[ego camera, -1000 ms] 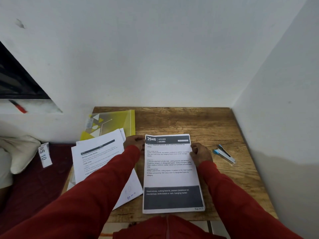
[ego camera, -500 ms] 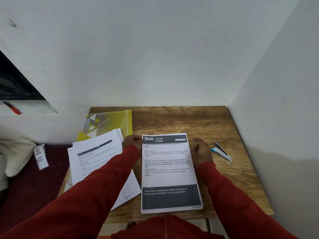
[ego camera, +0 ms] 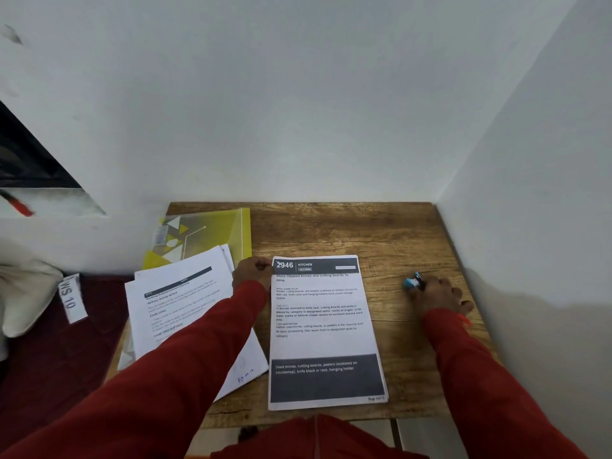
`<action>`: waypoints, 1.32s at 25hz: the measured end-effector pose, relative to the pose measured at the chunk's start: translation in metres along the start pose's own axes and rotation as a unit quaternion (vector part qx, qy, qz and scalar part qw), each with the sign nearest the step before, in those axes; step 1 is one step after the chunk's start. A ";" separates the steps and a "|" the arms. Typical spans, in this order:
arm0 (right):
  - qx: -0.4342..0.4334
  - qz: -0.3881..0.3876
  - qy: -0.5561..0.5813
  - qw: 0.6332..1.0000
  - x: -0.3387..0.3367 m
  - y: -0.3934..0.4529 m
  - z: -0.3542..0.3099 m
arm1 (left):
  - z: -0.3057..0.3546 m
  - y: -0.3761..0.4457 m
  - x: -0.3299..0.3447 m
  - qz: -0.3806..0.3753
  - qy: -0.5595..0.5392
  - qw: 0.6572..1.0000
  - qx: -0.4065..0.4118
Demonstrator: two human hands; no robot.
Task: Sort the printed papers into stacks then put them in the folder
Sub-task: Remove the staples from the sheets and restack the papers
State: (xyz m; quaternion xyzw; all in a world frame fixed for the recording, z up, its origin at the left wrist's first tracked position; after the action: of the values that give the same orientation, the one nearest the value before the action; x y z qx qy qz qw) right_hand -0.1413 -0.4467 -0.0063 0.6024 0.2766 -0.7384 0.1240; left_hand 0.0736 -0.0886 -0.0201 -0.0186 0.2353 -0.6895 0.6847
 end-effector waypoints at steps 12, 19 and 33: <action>-0.481 0.061 -0.043 0.874 -0.077 -0.047 -0.249 | -0.003 -0.004 0.000 -0.013 0.002 1.000 0.020; -0.503 0.033 -0.073 0.861 -0.063 -0.056 -0.295 | -0.008 -0.004 -0.002 -0.013 0.016 1.000 0.015; -0.512 -0.058 -0.045 0.856 -0.055 -0.052 -0.308 | -0.011 -0.005 -0.002 -0.023 -0.014 0.999 0.034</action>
State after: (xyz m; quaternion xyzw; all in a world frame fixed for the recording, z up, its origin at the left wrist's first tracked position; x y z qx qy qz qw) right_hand 0.0980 -0.2410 0.0228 0.4024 0.6442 -0.5250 0.3840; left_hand 0.0652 -0.0837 -0.0280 -0.0101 0.2012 -0.7124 0.6723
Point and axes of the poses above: each hand's wrist, its own y-axis towards the middle knuckle, its own x-axis out of the palm, z = x × y, the point moved 7 cm from there along y, towards the middle knuckle, and after that the axes turned 14 degrees about -y, right-handed, at the moved point
